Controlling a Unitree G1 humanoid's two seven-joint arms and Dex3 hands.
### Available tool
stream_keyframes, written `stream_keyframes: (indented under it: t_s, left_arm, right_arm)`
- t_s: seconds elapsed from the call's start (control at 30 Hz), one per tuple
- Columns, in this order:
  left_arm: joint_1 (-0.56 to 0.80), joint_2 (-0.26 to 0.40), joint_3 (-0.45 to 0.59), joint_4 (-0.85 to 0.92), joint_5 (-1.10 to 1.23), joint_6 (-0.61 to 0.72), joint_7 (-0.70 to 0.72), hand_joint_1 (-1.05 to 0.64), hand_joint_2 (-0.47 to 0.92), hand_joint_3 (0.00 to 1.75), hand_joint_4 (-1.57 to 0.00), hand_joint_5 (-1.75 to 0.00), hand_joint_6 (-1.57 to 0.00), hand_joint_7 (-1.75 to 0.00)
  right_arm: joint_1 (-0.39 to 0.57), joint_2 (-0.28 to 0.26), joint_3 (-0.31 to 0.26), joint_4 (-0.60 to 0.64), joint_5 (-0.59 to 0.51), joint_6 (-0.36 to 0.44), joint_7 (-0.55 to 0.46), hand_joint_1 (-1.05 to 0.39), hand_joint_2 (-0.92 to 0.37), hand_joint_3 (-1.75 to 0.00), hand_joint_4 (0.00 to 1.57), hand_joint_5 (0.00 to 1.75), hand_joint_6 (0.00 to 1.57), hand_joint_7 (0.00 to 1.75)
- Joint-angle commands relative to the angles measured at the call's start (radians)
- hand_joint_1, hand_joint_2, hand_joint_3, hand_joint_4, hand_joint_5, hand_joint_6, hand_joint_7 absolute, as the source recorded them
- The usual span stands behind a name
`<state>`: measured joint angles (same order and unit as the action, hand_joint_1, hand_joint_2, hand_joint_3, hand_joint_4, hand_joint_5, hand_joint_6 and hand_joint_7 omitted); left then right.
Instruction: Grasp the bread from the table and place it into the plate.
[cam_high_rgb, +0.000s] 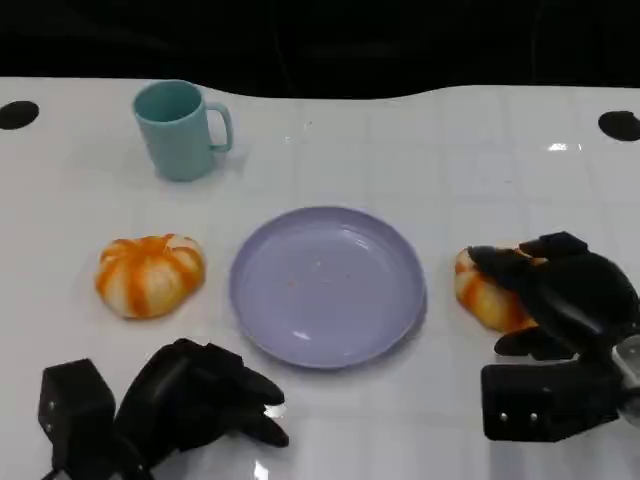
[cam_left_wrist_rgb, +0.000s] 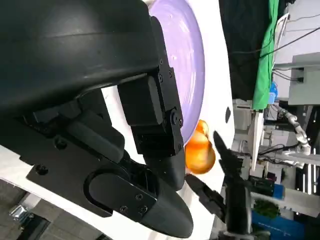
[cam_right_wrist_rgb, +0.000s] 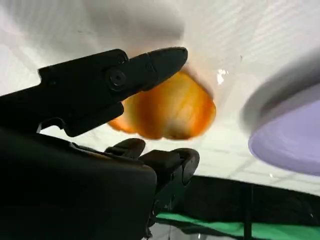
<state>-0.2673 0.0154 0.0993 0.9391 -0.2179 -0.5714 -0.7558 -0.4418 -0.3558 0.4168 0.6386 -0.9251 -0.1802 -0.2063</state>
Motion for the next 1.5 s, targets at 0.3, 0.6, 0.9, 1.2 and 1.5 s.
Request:
stream_keyframes:
  t_s: [0.3,0.6,0.9,1.2,1.5]
  left_arm:
    - [0.027,0.016,-0.004,-0.030,0.006,0.004,0.008,-1.05,0.79,0.00,-1.57,-0.22,-1.55,0.00]
    - [0.033,0.015,-0.004,-0.043,0.000,0.014,0.003,-1.05,0.80,0.00,-1.57,-0.22,-1.56,0.00]
    - [0.040,0.015,-0.006,-0.057,0.000,0.021,0.004,-1.05,0.79,0.00,-1.57,-0.22,-1.56,0.00]
    - [0.047,0.010,-0.014,-0.072,0.004,0.025,0.016,-1.05,0.79,0.00,-1.57,-0.21,-1.56,0.00]
    - [0.047,0.012,-0.014,-0.068,0.002,0.023,0.011,-1.05,0.80,0.01,-1.57,-0.21,-1.56,0.00]
  right_arm:
    - [-0.127,0.044,0.058,0.267,0.049,-0.033,-0.144,-0.55,-0.92,-0.07,0.30,0.43,0.39,0.05]
    - [-0.158,0.042,0.082,0.360,0.062,-0.200,-0.406,-0.26,-0.86,-0.37,0.84,1.71,0.88,1.09]
    - [-0.183,0.033,0.115,0.365,0.048,-0.255,-0.539,-0.26,-0.48,-1.05,0.90,1.75,0.65,1.74]
    - [-0.181,0.022,0.098,0.281,0.064,-0.292,-0.598,-0.20,-0.31,-1.25,0.96,1.75,0.68,1.75]
    - [-0.184,0.043,0.077,0.207,0.083,-0.305,-0.599,-0.16,-0.23,-1.40,0.99,1.75,0.72,1.75]
